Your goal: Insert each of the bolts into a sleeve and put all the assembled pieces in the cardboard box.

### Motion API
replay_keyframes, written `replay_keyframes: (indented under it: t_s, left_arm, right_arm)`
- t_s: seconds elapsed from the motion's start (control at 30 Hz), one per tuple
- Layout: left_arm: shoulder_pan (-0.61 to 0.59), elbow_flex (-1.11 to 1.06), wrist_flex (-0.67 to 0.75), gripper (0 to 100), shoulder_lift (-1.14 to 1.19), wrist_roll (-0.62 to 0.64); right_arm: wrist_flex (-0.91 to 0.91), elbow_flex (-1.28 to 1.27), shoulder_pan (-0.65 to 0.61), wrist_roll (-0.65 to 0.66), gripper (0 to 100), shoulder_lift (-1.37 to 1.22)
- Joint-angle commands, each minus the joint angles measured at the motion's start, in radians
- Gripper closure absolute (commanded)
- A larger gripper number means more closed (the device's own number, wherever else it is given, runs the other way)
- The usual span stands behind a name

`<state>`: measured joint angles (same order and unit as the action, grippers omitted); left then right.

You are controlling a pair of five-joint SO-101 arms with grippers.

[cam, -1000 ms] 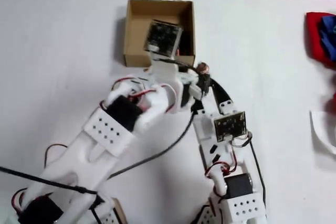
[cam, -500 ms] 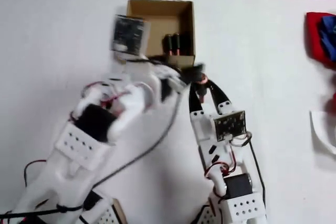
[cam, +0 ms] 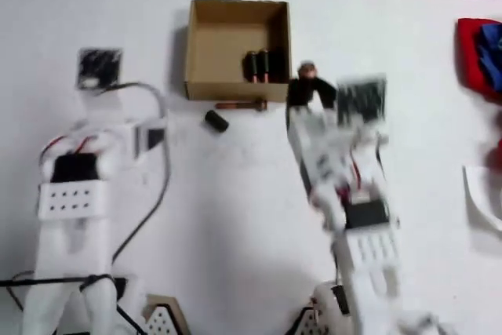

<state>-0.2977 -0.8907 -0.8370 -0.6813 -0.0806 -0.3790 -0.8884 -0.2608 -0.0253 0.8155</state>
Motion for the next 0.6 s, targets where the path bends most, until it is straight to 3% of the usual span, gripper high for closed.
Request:
replay_keyframes:
  t_s: [0.0,0.23,0.4,0.57]
  left_arm:
    - [-0.089,-0.154,0.163,69,-0.031,-0.04]
    - [-0.098,-0.398,0.439,69,-0.031,-0.038]
    - [-0.094,-0.41,0.45,69,-0.029,-0.037]
    - [-0.057,-0.437,0.45,69,-0.029,-0.043]
  right_arm:
    - [-0.094,0.451,0.008,-0.034,97.5,-0.412]
    - [-0.484,1.358,0.007,-0.061,97.5,-1.121]
    - [-0.696,2.016,-0.004,-0.061,97.5,-1.587]
    - [-0.711,2.443,-0.036,-0.057,97.5,-1.954]
